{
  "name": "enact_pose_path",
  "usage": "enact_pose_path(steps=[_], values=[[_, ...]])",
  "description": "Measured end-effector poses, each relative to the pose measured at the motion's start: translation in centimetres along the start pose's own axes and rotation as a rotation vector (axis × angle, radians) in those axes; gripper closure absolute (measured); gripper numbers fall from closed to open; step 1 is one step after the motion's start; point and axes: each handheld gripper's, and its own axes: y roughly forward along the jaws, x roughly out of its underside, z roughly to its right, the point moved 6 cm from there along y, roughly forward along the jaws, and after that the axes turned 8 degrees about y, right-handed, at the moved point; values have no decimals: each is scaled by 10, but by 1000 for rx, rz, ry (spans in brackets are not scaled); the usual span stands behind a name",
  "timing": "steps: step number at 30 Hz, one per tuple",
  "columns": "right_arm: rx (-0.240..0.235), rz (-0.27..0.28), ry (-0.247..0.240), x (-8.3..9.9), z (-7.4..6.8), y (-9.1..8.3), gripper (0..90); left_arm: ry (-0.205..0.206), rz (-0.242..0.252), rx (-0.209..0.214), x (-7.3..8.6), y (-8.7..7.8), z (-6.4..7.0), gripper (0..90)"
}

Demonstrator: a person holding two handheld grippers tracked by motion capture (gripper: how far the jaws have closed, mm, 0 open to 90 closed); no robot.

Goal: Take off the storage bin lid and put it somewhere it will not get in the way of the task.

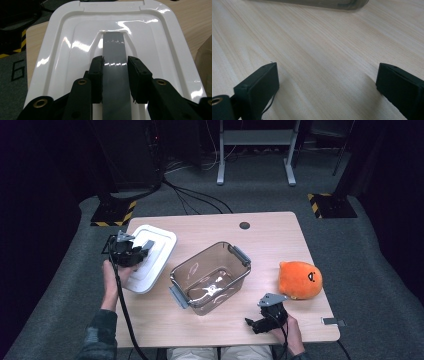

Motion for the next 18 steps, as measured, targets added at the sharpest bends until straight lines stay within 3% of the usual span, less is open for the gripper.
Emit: enact_pose_path(steps=[18], values=[[0,-1,2,0,0,0,40,-45,-31,1,20,20,-5,665]])
